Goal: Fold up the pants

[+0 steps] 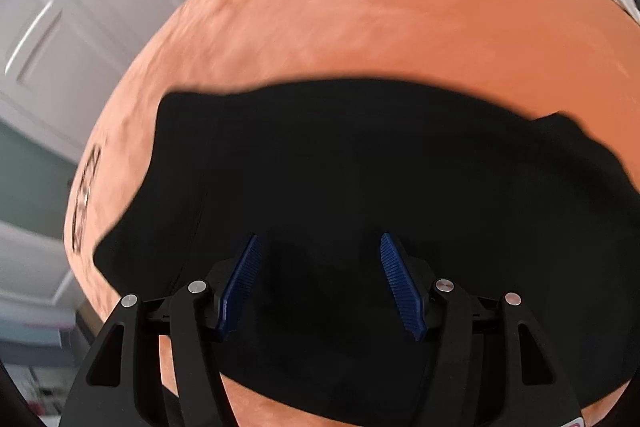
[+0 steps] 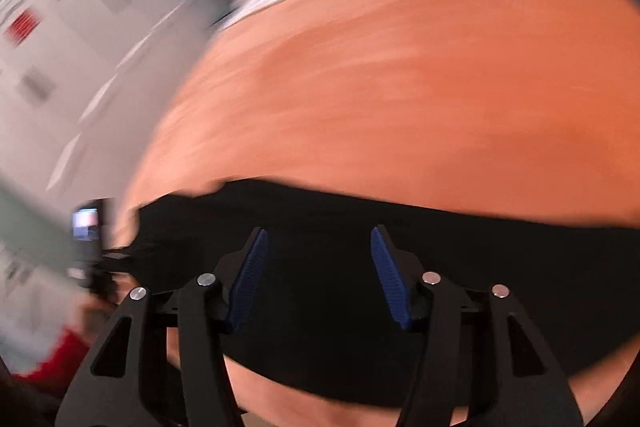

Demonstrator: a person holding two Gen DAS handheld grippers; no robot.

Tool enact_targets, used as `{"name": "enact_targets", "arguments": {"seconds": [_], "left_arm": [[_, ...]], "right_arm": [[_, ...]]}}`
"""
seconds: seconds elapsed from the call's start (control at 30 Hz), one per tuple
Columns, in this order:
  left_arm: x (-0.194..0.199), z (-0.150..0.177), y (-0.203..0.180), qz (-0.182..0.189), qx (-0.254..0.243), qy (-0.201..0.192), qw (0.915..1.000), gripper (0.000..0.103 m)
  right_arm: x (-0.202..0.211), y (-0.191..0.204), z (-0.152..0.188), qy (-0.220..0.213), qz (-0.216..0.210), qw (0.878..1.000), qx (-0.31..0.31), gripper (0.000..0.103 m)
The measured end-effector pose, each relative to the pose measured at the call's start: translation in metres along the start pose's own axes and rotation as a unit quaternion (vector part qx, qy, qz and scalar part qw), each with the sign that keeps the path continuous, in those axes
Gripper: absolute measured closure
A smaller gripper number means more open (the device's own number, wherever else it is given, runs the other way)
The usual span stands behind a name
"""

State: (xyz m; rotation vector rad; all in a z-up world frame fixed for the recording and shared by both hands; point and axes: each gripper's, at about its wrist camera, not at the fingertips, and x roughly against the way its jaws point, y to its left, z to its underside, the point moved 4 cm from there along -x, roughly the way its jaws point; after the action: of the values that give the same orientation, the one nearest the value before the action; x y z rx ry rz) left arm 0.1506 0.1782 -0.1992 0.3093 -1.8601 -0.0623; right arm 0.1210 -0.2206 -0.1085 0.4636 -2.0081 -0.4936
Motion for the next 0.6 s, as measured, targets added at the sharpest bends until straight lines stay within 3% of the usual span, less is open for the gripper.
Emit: {"name": "enact_targets", "arguments": {"seconds": [0.07, 0.17, 0.23, 0.33, 0.37, 0.43, 0.53, 0.6], "left_arm": [[-0.004, 0.006, 0.007, 0.014, 0.007, -0.003, 0.9999, 0.041], [-0.004, 0.005, 0.009, 0.014, -0.009, -0.019, 0.9997, 0.038], [-0.002, 0.007, 0.007, 0.013, -0.027, -0.03, 0.9991, 0.038], [-0.002, 0.007, 0.008, 0.026, -0.038, -0.038, 0.9982, 0.038], [-0.003, 0.007, 0.009, 0.031, -0.04, -0.04, 0.9979, 0.038], [-0.005, 0.005, 0.01, 0.034, -0.038, -0.041, 0.9979, 0.038], [-0.004, 0.0, 0.011, 0.035, -0.026, -0.052, 0.9977, 0.037], [-0.009, -0.001, 0.008, 0.027, -0.029, -0.047, 0.9981, 0.032]], "right_arm": [[-0.068, 0.042, -0.028, 0.04, -0.027, 0.998, 0.03, 0.057], [-0.14, 0.066, -0.053, 0.089, -0.01, 0.995, 0.039, 0.059], [-0.18, 0.076, -0.054, 0.141, -0.001, 0.989, 0.041, 0.06], [-0.204, 0.092, -0.029, 0.197, 0.011, 0.978, 0.073, 0.076], [-0.206, 0.097, -0.024, 0.199, 0.033, 0.974, 0.098, 0.094], [-0.213, 0.103, -0.03, 0.198, 0.066, 0.968, 0.137, 0.096], [-0.217, 0.1, -0.062, 0.152, 0.077, 0.978, 0.122, 0.1], [-0.234, 0.088, -0.071, 0.142, 0.097, 0.978, 0.117, 0.103]]}}
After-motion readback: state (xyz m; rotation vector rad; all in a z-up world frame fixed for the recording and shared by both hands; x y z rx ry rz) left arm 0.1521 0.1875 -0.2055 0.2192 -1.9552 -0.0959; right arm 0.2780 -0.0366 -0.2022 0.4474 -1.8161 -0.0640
